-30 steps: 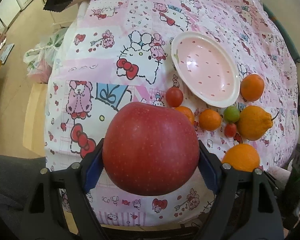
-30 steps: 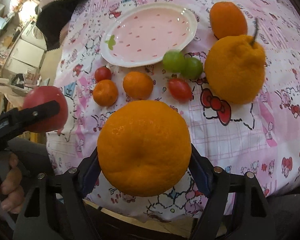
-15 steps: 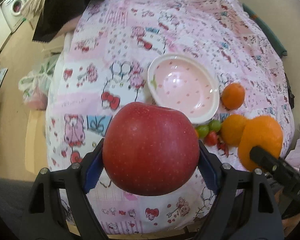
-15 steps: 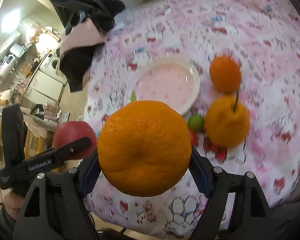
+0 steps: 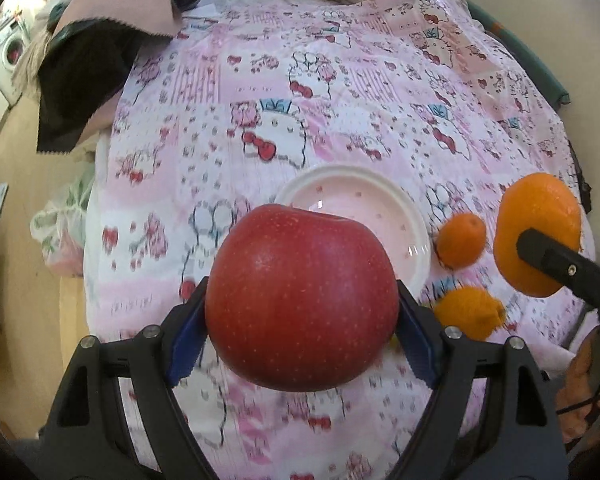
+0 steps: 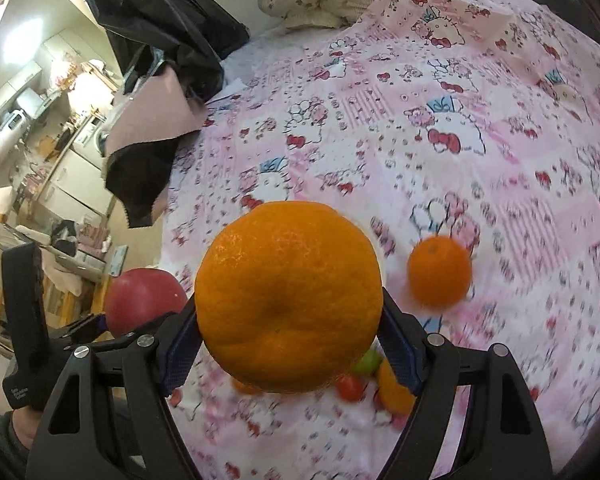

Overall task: Organize fruits
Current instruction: 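Place the apple on the pink plate with the left gripper while the right gripper sets the orange beside it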

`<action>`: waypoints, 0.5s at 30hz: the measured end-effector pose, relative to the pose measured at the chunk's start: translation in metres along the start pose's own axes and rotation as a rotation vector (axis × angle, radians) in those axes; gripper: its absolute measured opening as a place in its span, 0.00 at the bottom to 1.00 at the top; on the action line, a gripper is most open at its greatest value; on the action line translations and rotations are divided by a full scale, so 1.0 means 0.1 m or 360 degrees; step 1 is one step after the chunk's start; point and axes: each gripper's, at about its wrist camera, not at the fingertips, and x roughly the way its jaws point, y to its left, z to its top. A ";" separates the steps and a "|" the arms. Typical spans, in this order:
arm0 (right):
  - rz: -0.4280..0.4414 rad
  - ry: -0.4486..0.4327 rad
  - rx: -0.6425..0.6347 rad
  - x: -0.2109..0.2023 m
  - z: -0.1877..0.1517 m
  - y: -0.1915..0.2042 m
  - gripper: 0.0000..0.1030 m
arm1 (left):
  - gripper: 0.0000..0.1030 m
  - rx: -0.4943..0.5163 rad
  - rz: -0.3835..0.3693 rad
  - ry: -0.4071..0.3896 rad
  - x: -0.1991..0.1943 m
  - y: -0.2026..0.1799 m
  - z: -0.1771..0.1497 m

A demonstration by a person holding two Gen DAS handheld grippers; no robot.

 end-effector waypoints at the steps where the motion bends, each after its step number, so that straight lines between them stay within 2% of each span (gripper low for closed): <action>1: -0.0019 0.0017 -0.0008 0.06 0.06 -0.03 0.79 | 0.78 0.0011 0.0007 -0.0011 0.06 -0.01 0.04; 6: -0.0090 0.0130 0.0020 0.46 0.29 -0.23 0.79 | 0.78 0.0060 0.0023 -0.0080 0.40 -0.08 0.21; 11: -0.0064 0.0260 0.0073 0.84 0.42 -0.32 0.79 | 0.78 0.0090 -0.0010 -0.0042 0.75 -0.10 0.28; 15: -0.0012 0.0385 0.0150 1.20 0.49 -0.36 0.79 | 0.78 0.0175 -0.0023 -0.0037 1.00 -0.21 0.31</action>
